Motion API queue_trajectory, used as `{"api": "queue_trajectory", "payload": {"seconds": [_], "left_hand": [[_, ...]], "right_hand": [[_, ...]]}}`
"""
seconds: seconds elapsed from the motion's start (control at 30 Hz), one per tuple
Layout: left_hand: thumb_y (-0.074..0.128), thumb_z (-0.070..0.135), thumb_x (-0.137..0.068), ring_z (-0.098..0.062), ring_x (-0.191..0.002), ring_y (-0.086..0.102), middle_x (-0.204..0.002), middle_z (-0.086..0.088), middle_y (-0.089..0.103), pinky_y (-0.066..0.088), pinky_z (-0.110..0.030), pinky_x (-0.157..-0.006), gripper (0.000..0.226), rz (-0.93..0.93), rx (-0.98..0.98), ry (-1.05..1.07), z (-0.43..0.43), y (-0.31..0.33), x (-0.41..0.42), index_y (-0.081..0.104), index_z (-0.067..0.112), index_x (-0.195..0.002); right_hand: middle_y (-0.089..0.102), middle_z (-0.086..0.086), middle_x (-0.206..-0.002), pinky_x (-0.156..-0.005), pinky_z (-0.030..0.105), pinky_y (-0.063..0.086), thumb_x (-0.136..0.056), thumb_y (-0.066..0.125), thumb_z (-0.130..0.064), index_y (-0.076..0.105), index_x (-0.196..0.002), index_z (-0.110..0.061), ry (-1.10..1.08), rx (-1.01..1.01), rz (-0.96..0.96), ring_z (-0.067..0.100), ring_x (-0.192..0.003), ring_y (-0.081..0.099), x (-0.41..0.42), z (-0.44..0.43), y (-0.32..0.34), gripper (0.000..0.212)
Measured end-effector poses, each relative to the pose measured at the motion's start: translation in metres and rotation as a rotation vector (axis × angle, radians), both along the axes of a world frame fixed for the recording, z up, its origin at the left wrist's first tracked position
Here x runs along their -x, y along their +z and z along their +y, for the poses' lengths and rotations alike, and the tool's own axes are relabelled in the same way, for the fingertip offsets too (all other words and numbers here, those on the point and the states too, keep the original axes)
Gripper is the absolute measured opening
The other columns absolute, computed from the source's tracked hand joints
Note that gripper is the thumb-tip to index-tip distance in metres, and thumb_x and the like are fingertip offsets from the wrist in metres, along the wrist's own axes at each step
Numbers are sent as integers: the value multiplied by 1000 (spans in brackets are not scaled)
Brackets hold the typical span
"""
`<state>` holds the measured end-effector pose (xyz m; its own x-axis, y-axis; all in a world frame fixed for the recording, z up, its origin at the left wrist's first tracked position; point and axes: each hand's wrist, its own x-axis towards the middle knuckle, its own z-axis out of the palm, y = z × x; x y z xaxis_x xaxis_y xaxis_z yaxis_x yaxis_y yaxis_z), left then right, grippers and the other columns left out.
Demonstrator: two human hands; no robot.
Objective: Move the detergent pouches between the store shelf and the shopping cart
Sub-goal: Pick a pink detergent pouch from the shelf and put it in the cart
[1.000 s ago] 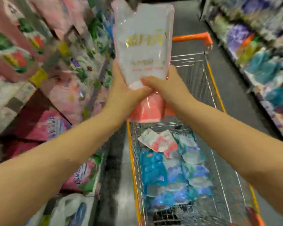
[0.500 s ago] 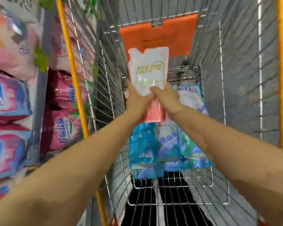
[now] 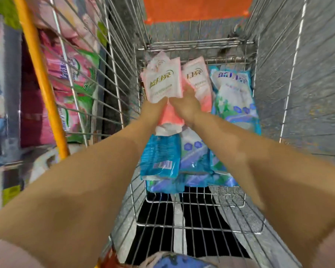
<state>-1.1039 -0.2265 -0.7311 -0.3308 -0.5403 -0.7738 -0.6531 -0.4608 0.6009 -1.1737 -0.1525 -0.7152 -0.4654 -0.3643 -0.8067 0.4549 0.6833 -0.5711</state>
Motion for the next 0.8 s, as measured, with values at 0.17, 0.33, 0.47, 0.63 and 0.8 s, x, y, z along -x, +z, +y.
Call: {"api": "queue_trajectory", "payload": {"seconds": [0.17, 0.33, 0.47, 0.63, 0.8], "left_hand": [[55, 30, -92, -26, -120, 53, -134, -10, 53, 40, -20, -87, 50, -261, 137, -180, -4, 2, -6, 43, 10, -137], [47, 25, -95, -30, -121, 51, -133, -18, 52, 41, -30, -99, 43, -353, 166, -281, -4, 20, -14, 47, 1, -131], [55, 30, -84, -30, -116, 53, -126, -16, 55, 42, -29, -91, 47, -272, 210, -264, 1, 44, -24, 53, 5, -123], [59, 24, -85, -23, -97, 57, -105, -18, 62, 45, -29, -88, 25, -60, 271, -81, 14, 84, -40, 65, 7, -101], [49, 17, -93, -16, -65, 54, -90, -12, 64, 46, -23, -62, 28, 136, 310, -14, 33, 148, -70, 63, 2, -111]], "right_hand": [[57, 12, -125, -95, 44, 47, -94, 46, -14, 9, -147, -14, 104, -48, 66, 31, -108, 59, -14, -7, 0, 65], [59, 12, -121, -91, 39, 49, -91, 51, -12, 30, -138, -9, 110, -76, 123, 30, -109, 58, -30, -5, 7, 52], [57, 11, -122, -80, 28, 45, -88, 55, -10, 38, -133, -6, 136, -70, 168, 28, -109, 57, -40, -1, 26, 49], [54, 11, -131, -81, 21, 35, -92, 47, -10, 46, -132, -8, 139, 10, 309, 27, -119, 52, -54, 3, 70, 41], [64, 6, -109, -67, 22, 33, -90, 48, -11, 57, -115, -14, 64, 130, 452, 24, -106, 58, -90, 12, 140, 27]]}}
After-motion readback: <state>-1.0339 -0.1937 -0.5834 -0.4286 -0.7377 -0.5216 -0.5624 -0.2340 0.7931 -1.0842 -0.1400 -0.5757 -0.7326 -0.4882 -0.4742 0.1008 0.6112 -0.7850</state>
